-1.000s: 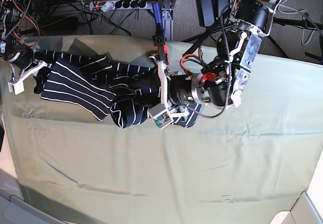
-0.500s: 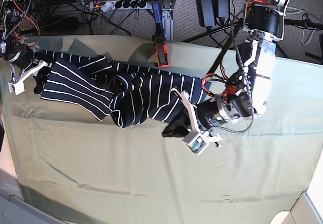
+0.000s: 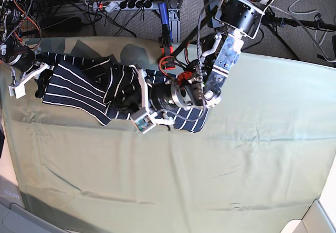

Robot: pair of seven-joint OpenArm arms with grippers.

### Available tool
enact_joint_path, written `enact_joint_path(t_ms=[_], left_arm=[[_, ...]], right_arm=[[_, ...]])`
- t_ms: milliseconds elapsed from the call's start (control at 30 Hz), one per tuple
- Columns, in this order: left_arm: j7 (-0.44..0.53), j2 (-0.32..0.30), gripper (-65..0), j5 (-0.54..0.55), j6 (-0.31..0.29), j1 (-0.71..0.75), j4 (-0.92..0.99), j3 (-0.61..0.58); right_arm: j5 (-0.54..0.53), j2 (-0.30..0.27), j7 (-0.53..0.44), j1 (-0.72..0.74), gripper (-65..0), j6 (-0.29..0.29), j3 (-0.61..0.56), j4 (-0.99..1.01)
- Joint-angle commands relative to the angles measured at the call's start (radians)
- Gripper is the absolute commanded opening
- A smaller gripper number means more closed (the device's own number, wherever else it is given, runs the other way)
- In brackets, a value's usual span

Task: Fold the T-shirt properly
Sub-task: 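Lay the folded end onto the strip and open the left gripper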

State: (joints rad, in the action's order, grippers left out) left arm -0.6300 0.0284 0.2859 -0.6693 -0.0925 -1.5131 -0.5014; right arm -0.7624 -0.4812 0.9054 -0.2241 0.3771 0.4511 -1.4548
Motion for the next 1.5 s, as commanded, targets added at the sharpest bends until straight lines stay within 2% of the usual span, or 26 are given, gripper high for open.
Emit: enact_joint_path(t_ms=[0,100,267,367,467,567,667,900,1133,1233,1333,1467], left_arm=[[0.021,0.018,-65.0,0.003,0.004,-0.015,-0.006,-0.014],[0.040,0.033,-65.0,-0.026,0.004,-0.016,0.047,-0.041],[0.138,0.040,-65.0,-0.121,0.005,-0.026,0.188,-0.043],[0.132,0.041,-65.0,-0.110,0.007,-0.035,0.190,-0.035],[0.094,0.041,-65.0,-0.059,0.007,-0.037,0.126,-0.035],[-0.002,0.040,-65.0,0.011,0.003,-0.037,0.012,-0.035],[-0.085,0.034,-65.0,0.032,0.003,-0.038,-0.105,-0.035],[-0.085,-0.104,-65.0,0.032,0.003,-0.031,-0.159,0.017],[-0.069,-0.277,-65.0,0.032,0.003,0.039,-0.155,0.220],[-0.046,-0.338,-65.0,0.032,0.003,0.084,-0.154,0.297],[-0.040,-0.380,-65.0,0.032,0.003,0.125,-0.153,0.326],[-0.039,-0.396,-65.0,0.032,0.004,0.169,-0.138,0.326]], right_arm=[[0.021,-0.014,0.011,-0.001,-65.0,0.061,0.002,-0.007],[0.022,-0.014,0.011,-0.001,-65.0,0.061,0.002,-0.007],[0.022,-0.014,0.011,-0.001,-65.0,0.061,0.002,-0.007],[0.020,-0.014,0.010,0.000,-65.0,0.061,0.002,-0.007],[0.017,-0.014,0.007,0.000,-65.0,0.061,0.002,-0.007],[0.010,-0.014,0.011,0.000,-65.0,0.061,0.004,-0.008],[-0.009,-0.014,0.016,-0.001,-65.0,0.061,0.014,-0.021],[-0.019,-0.014,0.039,0.000,-65.0,0.061,0.027,-0.175],[-0.061,-0.008,0.049,0.000,-65.0,0.061,0.026,-0.374],[-0.090,0.034,0.053,0.002,-65.0,0.061,0.026,-0.456],[-0.101,0.102,0.053,0.002,-65.0,0.063,0.018,-0.544],[-0.089,0.193,0.048,0.016,-65.0,0.063,-0.035,-0.641]])
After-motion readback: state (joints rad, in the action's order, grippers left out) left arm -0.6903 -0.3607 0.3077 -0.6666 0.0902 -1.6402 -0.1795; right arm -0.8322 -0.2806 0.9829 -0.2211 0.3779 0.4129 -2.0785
